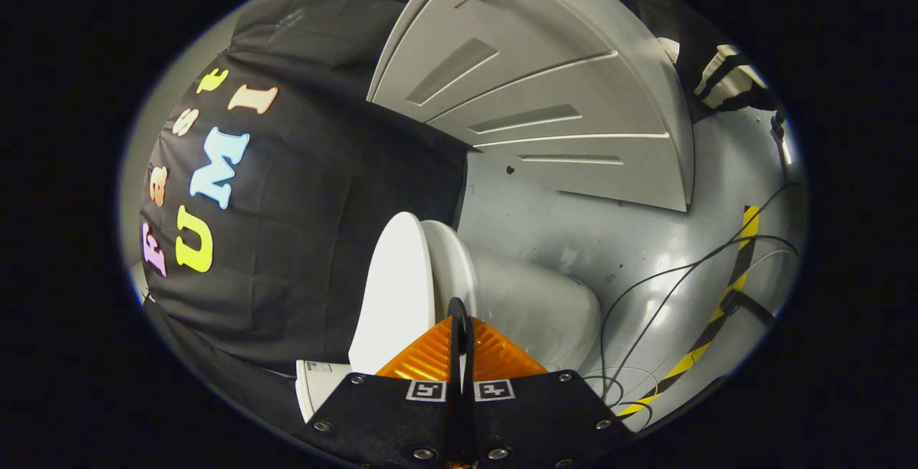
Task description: Open the toilet lid.
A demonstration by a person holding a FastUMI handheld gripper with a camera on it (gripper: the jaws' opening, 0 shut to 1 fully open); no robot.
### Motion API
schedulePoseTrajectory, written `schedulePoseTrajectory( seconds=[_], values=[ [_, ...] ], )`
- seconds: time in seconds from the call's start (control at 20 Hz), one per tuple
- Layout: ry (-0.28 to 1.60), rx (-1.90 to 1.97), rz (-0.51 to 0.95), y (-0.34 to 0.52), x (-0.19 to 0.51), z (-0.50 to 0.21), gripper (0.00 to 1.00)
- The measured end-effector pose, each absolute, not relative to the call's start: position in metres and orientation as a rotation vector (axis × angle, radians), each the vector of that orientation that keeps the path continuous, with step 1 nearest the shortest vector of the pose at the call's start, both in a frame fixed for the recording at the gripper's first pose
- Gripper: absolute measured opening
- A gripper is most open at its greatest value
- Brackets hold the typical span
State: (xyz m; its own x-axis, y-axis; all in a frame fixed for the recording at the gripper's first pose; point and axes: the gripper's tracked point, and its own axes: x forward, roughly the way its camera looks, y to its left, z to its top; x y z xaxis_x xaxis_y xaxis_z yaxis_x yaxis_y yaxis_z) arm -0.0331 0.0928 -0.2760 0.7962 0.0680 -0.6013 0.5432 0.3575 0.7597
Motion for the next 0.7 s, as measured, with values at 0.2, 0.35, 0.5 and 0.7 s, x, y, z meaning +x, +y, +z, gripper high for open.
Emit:
schedulePoseTrajectory(
  seconds=[0.2, 0.35, 0.5, 0.7],
  values=[
    [0.594, 1.162, -0.325, 0.097, -0.031, -0.261, 0.0],
    [0.582, 1.139, -0.312, 0.098, -0.03, -0.247, 0.0],
    [0.559, 1.119, -0.293, 0.101, -0.028, -0.23, 0.0],
    [0.541, 1.098, -0.283, 0.105, -0.025, -0.208, 0.0]
  ],
)
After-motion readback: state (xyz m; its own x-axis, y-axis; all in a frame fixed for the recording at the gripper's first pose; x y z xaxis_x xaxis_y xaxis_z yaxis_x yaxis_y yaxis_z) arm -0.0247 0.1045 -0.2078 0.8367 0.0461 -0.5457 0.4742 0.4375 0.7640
